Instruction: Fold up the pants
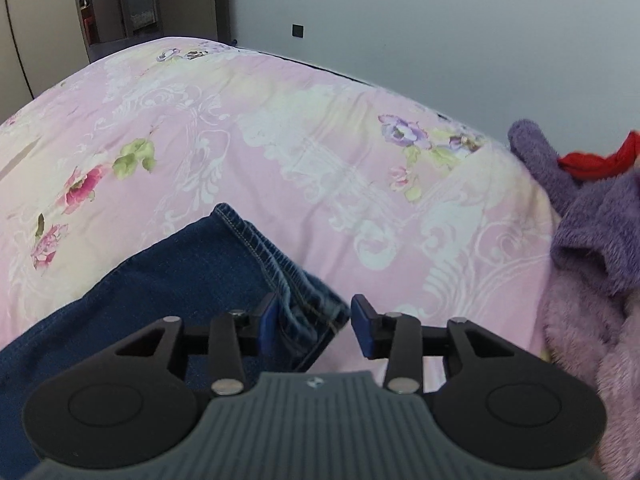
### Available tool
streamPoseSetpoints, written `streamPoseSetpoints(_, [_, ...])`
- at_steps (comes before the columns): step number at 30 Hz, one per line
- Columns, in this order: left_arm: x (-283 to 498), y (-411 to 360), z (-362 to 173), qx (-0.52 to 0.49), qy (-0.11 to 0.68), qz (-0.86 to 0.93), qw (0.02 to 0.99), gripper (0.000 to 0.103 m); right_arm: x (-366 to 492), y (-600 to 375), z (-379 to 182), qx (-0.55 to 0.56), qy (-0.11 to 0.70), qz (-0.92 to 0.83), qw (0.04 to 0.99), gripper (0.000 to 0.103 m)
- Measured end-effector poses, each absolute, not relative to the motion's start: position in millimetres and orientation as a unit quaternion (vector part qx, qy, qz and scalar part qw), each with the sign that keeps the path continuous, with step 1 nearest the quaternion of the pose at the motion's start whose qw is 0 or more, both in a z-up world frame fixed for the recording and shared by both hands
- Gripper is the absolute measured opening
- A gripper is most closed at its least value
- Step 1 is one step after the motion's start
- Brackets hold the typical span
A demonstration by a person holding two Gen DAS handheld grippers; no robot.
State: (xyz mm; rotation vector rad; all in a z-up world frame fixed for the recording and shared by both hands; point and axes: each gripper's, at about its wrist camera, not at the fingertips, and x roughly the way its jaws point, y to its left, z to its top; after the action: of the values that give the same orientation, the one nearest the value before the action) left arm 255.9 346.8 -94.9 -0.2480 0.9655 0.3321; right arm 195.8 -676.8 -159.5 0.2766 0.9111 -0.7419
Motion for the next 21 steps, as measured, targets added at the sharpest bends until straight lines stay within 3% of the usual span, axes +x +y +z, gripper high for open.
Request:
streamPoseSetpoints(9, [323.2,308.4,-110.1,-0.110,0.470,0.129,0.866,0.073,213.5,-676.5,-134.7,0.192,0.385,-0.279,0.859,0.040])
streamPoseSetpoints(14, [344.9,314.6,-134.4,-0.134,0.484,0.163,0.849,0.073,255.8,-680.6,-151.8,0.179,0.396,-0.279,0.857,0.048])
streamPoseSetpoints(21, [369.7,329.5,-152.6,-0.136,0.500,0.201,0.831,0.074,311.1,-701.0,-184.5,0.147,0.427,-0.298,0.841,0.047])
